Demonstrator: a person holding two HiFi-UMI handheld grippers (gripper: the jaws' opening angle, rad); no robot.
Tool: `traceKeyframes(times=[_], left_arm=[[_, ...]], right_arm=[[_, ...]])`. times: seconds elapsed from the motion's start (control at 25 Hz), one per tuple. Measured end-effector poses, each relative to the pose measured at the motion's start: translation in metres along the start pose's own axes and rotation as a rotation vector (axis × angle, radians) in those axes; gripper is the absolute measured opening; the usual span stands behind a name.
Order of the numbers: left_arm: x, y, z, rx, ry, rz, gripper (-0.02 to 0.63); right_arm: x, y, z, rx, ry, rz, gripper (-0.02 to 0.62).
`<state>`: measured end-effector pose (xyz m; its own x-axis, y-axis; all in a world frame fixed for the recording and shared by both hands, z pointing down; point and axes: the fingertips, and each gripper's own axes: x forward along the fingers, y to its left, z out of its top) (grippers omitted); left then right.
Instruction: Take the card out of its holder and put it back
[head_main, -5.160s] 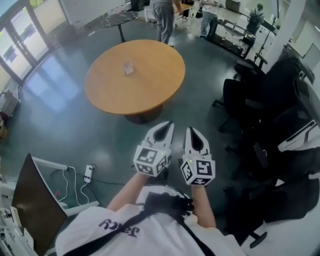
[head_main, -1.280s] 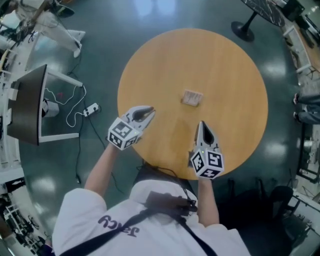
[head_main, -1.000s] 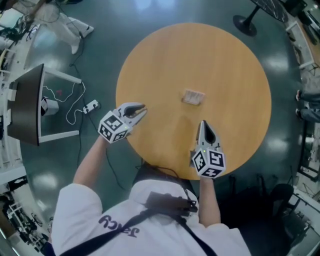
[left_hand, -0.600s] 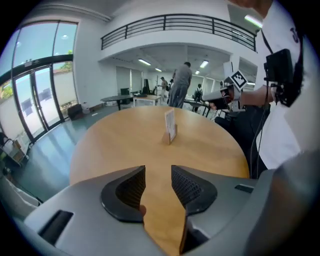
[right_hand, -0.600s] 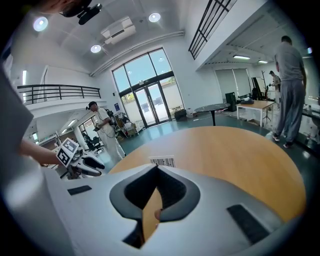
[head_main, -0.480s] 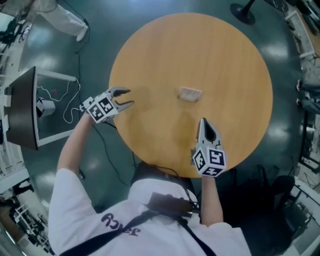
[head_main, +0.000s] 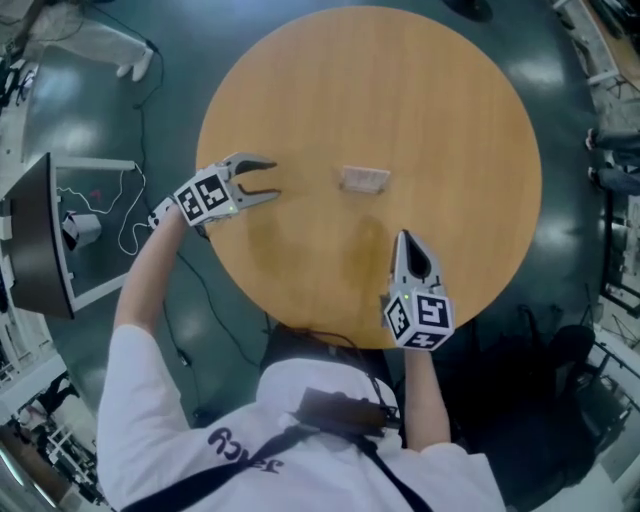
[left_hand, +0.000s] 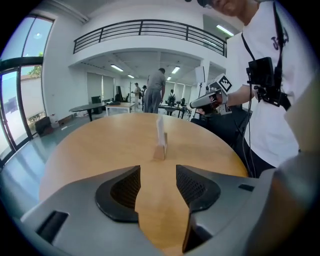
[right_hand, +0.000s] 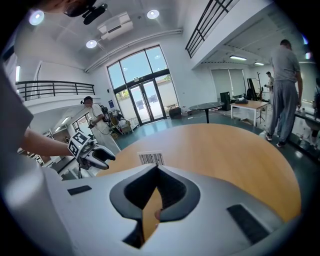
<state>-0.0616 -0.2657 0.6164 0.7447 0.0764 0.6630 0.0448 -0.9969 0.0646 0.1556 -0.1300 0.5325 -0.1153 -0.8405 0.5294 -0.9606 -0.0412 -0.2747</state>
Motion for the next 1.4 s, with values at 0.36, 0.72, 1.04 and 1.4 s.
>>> traceKeyframes(times=[0.36, 0.72, 1.04, 1.4], left_arm=[[0.047, 0.001, 0.054, -0.015, -0.182, -0.055, 0.219], [0.099, -0.01, 0.104, -0.064, -0.318, -0.11, 0.219], [0.118, -0.015, 0.14, -0.114, -0.436, -0.151, 0.218], [0.132, -0.025, 0.161, -0.121, -0.501, -0.203, 0.209]], right_arm=[[0.003, 0.007, -0.005, 0.005, 0.023, -0.001, 0.017], [-0.001, -0.013, 0.0, 0.033, 0.01, -0.052, 0.017], [-0.008, -0.024, -0.005, 0.048, 0.014, -0.078, 0.017], [-0.014, -0.029, -0.007, 0.053, 0.015, -0.094, 0.017]])
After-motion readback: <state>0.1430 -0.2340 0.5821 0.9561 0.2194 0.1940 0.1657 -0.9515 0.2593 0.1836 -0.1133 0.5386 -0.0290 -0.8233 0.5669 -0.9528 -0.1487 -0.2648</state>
